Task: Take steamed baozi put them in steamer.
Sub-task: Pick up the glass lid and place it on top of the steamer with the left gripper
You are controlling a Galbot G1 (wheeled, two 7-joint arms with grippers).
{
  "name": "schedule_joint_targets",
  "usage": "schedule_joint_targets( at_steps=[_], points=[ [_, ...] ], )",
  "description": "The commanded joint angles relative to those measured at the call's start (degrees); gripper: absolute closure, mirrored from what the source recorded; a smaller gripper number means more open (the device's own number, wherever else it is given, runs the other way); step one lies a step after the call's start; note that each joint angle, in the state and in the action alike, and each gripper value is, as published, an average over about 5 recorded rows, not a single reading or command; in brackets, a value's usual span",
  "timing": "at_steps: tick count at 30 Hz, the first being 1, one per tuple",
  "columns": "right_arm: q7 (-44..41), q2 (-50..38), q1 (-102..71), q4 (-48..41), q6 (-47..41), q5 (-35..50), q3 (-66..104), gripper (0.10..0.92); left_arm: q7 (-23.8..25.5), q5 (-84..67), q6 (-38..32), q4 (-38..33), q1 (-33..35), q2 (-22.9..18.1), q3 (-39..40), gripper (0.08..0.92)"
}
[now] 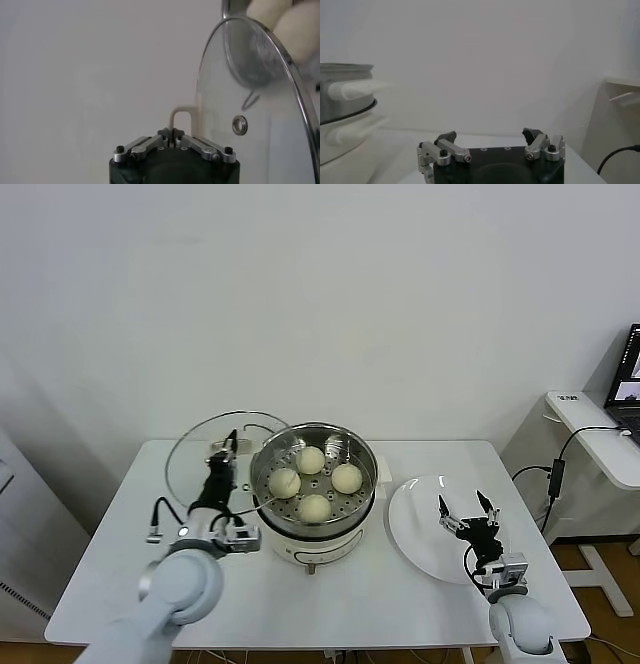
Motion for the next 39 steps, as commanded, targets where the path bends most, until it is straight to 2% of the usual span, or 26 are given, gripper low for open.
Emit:
schedule_joint_targets(
  at_steps=[1,16,39],
  points=[
    [-0.1,0.0,-0.1,-0.1,0.1,-0.2,0.1,0.203,-0.6,2.4,1.8,4.7,-6.0,-5.4,8.7,0.895],
    [-0.2,0.3,-0.9,0.4,0.3,-0.4,0.6,0.203,-3.0,2.5,-2.0,12.0,-9.3,-9.1,12.4,0.895],
    [-0.6,1.3,-1.3,0.0,0.7,-1.1,0.8,0.203,-4.8,2.4,-5.9,15.6,-10.1,-10.7,13.6,0.895]
  ],
)
